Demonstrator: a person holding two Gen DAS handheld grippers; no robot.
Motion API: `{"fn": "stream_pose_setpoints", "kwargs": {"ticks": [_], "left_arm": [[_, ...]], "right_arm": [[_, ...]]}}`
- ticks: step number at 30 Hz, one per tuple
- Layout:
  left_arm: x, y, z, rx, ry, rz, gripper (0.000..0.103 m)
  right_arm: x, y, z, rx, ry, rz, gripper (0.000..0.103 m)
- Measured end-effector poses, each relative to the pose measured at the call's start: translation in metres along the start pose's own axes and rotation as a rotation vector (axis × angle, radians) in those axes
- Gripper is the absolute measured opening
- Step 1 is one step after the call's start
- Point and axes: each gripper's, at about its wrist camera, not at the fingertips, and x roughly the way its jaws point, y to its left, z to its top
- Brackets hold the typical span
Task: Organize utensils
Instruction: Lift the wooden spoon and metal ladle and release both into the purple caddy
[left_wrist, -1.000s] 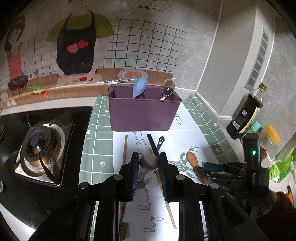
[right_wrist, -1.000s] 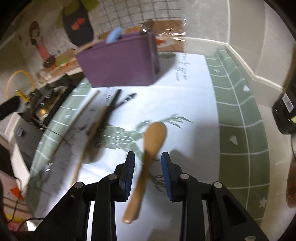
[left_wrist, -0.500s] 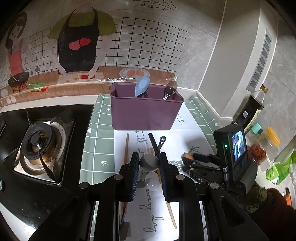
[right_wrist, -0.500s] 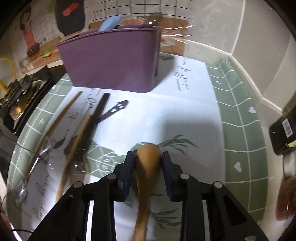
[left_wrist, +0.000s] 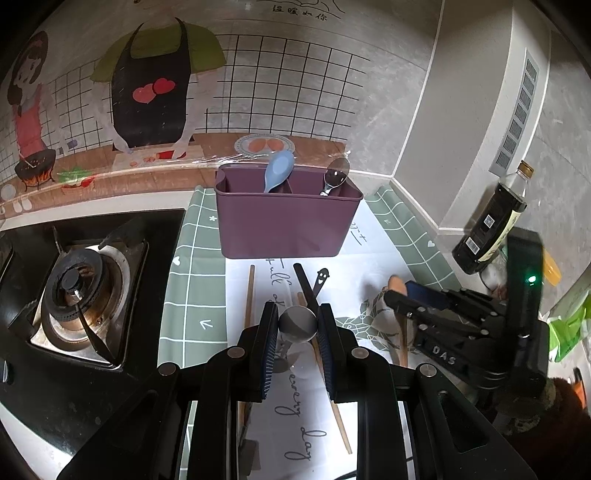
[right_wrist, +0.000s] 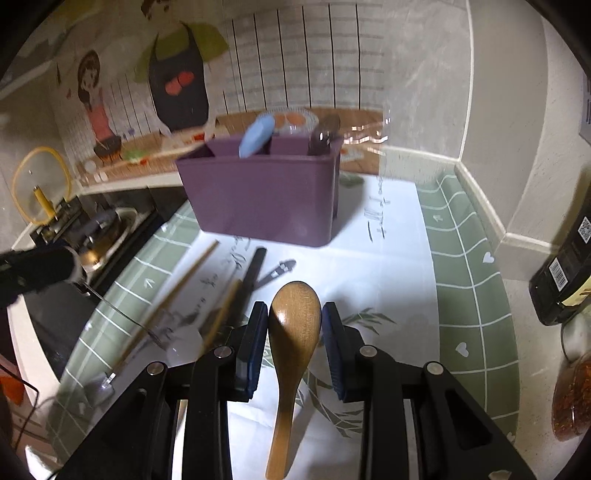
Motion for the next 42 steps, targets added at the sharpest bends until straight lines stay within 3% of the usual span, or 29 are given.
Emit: {"fn": "stream_pose_setpoints", "kwargs": {"ticks": [8,11,15,17,20,25,29,33,39,42], "left_arm": [[-0.01,0.008,0.018,-0.01,-0.031,-0.03,0.023],[-0.027,0.012,0.06,-0.015,-0.087,-0.071,0.023],[-0.069,0.01,0.134,0.02,-0.246,-0.111,0.023],[-0.073,0.011,0.164,0.023,-0.279,-0.136,0.023],[-0.056,0.015,0.197,0.048,-0.284,-0.128,0.023],[-0.005,0.035,0.215,0.005,-0.24,-0.142,0.023],[0.039,0.055,0.212,-0.061,-0.178,-0.167,0.023],[0.074,0.065,0.205,-0.077,-0.143,-0.15,0.023],[0.116,0.071,0.181,-0.083,-0.036,-0.153,0.023],[0.132,0.073,0.172,-0.105,0.01,-0.155,0.023]], "right_arm": [[-0.033,-0.002,0.023,0.046,-0.12,0.045,0.028],[-0.06,-0.002,0.06,0.04,-0.21,0.069,0.028],[-0.11,0.008,0.13,-0.028,-0.388,0.051,0.028],[-0.128,0.013,0.165,-0.053,-0.465,0.032,0.028],[-0.124,0.014,0.199,-0.063,-0.498,0.016,0.028],[-0.069,0.006,0.218,-0.021,-0.431,-0.035,0.028],[-0.013,-0.003,0.212,0.056,-0.347,-0.035,0.028],[0.03,-0.005,0.205,0.061,-0.321,-0.081,0.028],[0.073,-0.008,0.192,0.053,-0.183,-0.053,0.028],[0.089,-0.007,0.179,0.054,-0.073,-0.011,0.028]]}}
